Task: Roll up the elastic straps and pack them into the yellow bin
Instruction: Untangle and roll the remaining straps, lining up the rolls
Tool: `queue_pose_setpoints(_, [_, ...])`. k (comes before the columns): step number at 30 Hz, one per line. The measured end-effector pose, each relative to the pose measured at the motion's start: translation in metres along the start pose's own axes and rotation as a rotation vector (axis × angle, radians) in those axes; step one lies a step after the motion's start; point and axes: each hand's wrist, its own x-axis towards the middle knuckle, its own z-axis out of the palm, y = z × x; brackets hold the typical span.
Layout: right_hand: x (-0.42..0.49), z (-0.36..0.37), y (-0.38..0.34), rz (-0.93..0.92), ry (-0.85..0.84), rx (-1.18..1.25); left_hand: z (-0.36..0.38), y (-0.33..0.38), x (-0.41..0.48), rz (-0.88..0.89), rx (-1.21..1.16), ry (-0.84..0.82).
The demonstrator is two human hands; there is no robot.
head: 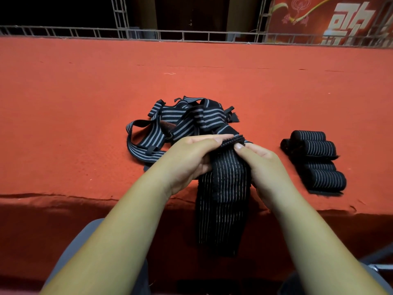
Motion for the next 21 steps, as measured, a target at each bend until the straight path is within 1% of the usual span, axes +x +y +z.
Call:
queue_pose_setpoints(4, [0.002,-0.001,0.000,-0.013,0.024,0.011,0.000,0.001,-0.001,-0.010,0.031,-0.020])
queue_pose_setpoints(7, [0.002,-0.002,0.000,-0.003,0.028,0.026,-0.002,-0.001,-0.002,0.037,0.141,-0.050])
queue_pose_setpoints(11, [-0.002,0.003,-0.002,0.020,0.037,0.057,0.002,-0.007,-0.004,0.132,0.236,0.017])
queue_pose_setpoints(14, [-0.005,0.008,-0.003,0.005,0.083,-0.027,0.005,-0.008,-0.004,0.182,0.277,0.070])
queue_pose_setpoints(17, [-0.006,0.009,-0.004,-0.075,0.171,-0.162,0.006,-0.004,-0.004,0.193,0.196,0.096])
queue_pose_setpoints(18, [-0.007,0.009,-0.005,-0.093,0.177,-0.187,0.006,-0.002,-0.004,0.201,0.157,0.095])
queue_pose_setpoints(21, [-0.010,0.014,-0.007,-0.067,0.077,-0.197,0.005,0.004,-0.002,0.223,0.039,0.107])
